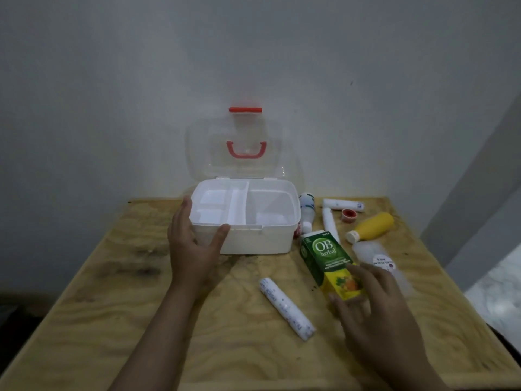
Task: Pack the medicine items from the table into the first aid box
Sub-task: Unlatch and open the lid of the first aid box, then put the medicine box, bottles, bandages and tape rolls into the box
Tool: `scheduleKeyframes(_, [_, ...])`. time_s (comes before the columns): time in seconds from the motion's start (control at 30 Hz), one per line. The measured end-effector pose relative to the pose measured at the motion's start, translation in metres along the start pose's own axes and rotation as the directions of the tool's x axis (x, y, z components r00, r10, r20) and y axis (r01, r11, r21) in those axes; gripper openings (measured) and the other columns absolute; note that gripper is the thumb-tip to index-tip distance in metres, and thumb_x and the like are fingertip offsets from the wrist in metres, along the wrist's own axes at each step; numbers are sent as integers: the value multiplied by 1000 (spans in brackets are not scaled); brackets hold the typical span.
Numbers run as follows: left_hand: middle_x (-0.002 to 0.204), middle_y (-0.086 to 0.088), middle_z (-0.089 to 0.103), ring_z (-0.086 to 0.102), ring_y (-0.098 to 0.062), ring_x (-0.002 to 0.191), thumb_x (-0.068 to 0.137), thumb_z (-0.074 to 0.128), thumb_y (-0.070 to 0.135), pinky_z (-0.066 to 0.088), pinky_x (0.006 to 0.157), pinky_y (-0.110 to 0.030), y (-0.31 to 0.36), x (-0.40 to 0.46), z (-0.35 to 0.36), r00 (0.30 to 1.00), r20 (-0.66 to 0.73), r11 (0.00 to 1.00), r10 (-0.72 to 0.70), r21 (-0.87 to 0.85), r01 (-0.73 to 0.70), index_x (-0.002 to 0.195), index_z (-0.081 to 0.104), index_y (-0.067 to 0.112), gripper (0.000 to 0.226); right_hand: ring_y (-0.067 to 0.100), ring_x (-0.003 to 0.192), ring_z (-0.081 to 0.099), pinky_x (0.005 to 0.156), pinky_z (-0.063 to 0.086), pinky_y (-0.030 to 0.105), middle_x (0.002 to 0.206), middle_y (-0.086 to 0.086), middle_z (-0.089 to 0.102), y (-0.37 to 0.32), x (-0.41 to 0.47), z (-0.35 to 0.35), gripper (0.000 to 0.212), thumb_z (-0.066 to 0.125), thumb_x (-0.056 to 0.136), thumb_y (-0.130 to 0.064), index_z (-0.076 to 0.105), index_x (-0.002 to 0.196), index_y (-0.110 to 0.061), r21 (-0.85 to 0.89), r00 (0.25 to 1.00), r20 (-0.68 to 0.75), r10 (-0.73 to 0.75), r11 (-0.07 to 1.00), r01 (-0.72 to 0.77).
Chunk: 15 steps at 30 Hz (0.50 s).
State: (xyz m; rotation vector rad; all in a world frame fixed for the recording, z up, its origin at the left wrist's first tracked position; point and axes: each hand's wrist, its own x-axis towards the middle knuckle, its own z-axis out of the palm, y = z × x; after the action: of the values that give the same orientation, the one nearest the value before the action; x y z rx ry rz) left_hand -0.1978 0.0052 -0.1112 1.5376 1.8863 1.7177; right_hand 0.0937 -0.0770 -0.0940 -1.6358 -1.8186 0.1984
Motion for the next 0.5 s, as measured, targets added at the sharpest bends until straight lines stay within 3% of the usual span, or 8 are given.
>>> scheduleKeyframes(0.13, [151, 0, 34, 33, -20, 138, 72, 59, 70, 43, 102, -54, -3, -1, -3, 999, 25, 1000, 30, 5, -30, 146, 29, 27, 91, 28, 92, 65, 76, 54, 35, 126, 9, 50, 6, -8, 20, 45, 78, 70, -29, 63, 113, -23, 78, 995, -67, 74, 995, -69])
scheduleKeyframes(0.27, [151, 1, 34, 32, -18, 138, 75, 57, 66, 42, 103, -53, -3, -1, -4, 999, 25, 999, 38, -11, -37, 146, 29, 27, 86, 25, 104, 58, 85, 39, 17, 113, 13, 58, 2, -4, 12, 41, 81, 68, -23, 68, 106, -16, 152, 974, -207, 91, 986, -60])
scheduleKeyframes(0.33, [151, 2, 33, 32, -17, 139, 76, 56, 65, 43, 103, -53, -4, -1, -3, 999, 19, 999, 32, -27, -31, 146, 29, 29, 83, 23, 107, 56, 87, 47, 28, 114, 10, 57, -2, 1, -1, 39, 75, 67, -26, 68, 105, -18, 219, 962, -263, 76, 976, -17])
scheduleKeyframes(0.4, [151, 5, 34, 32, -17, 138, 78, 56, 64, 44, 101, -54, -7, 0, -3, 1000, 16, 999, 26, -39, -26, 145, 29, 32, 80, 21, 111, 55, 83, 51, 35, 119, 6, 56, -5, 10, -15, 35, 77, 69, -18, 68, 103, -20, 278, 950, -303, 71, 961, 17])
scheduleKeyframes(0.5, [150, 8, 33, 32, -16, 138, 78, 57, 64, 45, 101, -54, -8, 0, -2, 1000, 18, 999, 13, -53, -12, 144, 28, 37, 77, 17, 118, 51, 86, 51, 26, 122, 0, 51, -18, 38, -35, 37, 76, 70, -5, 66, 103, -18, 339, 959, -284, 20, 937, 80])
